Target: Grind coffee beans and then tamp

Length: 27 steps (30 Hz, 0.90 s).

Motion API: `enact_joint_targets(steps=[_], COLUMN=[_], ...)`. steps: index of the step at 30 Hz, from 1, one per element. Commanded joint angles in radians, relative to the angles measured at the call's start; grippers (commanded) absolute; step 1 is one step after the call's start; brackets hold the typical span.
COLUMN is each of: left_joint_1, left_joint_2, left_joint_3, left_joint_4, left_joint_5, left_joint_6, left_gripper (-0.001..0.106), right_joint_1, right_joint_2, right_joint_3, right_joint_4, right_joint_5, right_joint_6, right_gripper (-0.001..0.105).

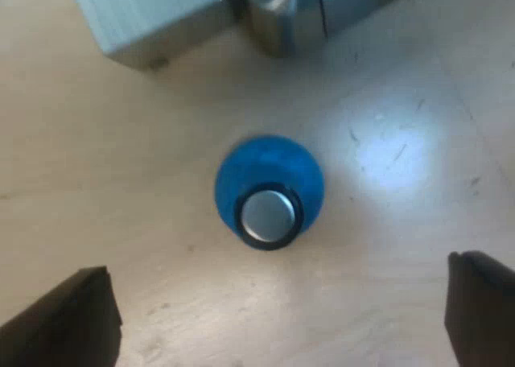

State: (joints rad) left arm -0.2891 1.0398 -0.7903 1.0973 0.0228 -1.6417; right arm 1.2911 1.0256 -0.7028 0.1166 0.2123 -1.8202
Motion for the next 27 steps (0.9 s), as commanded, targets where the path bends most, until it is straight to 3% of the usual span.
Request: enact_joint_targets(steps=[1, 8, 17, 24, 27], left_joint_1=[0.001, 0.001, 0.001, 0.001, 0.001], left_joint_2=[0.050, 0.127, 0.251, 0.281, 0.281], left_joint_3=[0.013, 0.082, 0.087, 0.087, 0.087], left_joint_4=[-0.015, -0.153, -0.190, -0.219, -0.224], left_joint_5=[0.026, 0.025, 0.025, 0.028, 0.028], left_joint_6=[0.011, 0.011, 0.009, 0.009, 0.002], left_gripper=[0.083, 0.083, 0.078, 0.077, 0.063], right_joint_1=[0.000, 0.000, 0.000, 0.000, 0.000], right_joint_2=[-0.003, -0.003, -0.003, -0.003, -0.003], right_joint_3=[-0.001, -0.001, -0.001, -0.001, -0.001], right_joint_4=[-0.008, -0.008, -0.008, -0.008, -0.008], right_joint_5=[0.000, 0.000, 0.000, 0.000, 0.000], right_joint_6=[-0.016, -0.016, -0.016, -0.016, -0.016], right_gripper=[0.071, 0.071, 0.071, 0.071, 0.071])
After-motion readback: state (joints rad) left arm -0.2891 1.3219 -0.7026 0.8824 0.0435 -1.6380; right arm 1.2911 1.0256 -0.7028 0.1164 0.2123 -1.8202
